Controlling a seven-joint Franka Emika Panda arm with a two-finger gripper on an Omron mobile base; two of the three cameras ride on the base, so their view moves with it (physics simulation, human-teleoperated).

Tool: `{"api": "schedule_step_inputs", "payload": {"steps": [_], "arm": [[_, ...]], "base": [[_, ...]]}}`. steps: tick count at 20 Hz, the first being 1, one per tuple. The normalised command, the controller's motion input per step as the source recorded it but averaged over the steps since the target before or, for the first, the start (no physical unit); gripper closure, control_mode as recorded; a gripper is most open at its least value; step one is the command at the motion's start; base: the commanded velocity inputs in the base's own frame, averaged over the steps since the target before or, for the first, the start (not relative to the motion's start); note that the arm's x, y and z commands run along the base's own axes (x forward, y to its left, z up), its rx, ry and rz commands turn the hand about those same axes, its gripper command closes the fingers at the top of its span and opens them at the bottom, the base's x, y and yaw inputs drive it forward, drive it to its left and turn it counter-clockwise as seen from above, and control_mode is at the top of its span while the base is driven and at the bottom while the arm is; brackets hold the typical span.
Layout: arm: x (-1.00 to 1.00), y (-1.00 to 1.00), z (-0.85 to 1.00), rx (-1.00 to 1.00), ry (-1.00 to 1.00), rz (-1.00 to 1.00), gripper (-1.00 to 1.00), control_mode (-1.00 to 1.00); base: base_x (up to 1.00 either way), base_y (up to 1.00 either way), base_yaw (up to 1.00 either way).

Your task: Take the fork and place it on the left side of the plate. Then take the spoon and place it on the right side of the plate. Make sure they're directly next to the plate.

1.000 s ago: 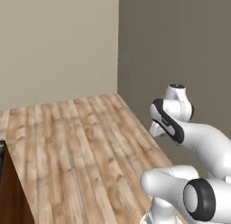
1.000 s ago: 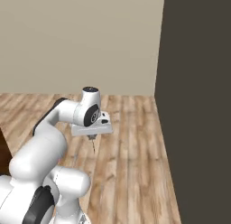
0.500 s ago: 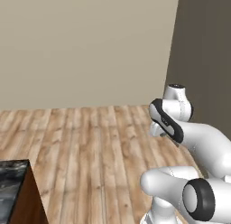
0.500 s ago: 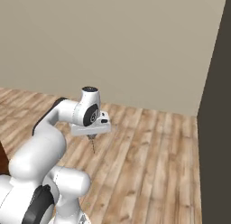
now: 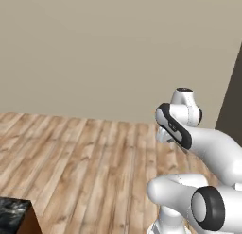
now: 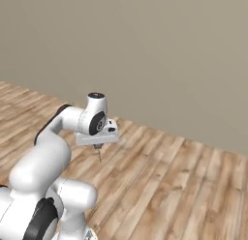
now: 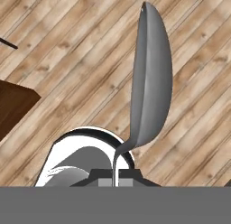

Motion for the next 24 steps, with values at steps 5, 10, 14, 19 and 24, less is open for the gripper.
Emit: {"api": "schedule_step_inputs", "payload": {"steps": [5, 10, 14, 19, 24], "arm": [[0.00, 0.00, 0.00, 0.00, 0.00, 0.00, 1.00, 1.00], [0.00, 0.00, 0.00, 0.00, 0.00, 0.00, 1.00, 1.00], [0.00, 0.00, 0.00, 0.00, 0.00, 0.00, 1.00, 1.00], [0.00, 0.00, 0.00, 0.00, 0.00, 0.00, 1.00, 1.00], [0.00, 0.00, 0.00, 0.00, 0.00, 0.00, 1.00, 1.00]], "base": [[1.00, 0.00, 0.46], [1.00, 0.00, 0.53], [1.00, 0.00, 0.53], [1.00, 0.00, 0.51], [1.00, 0.00, 0.44]]}}
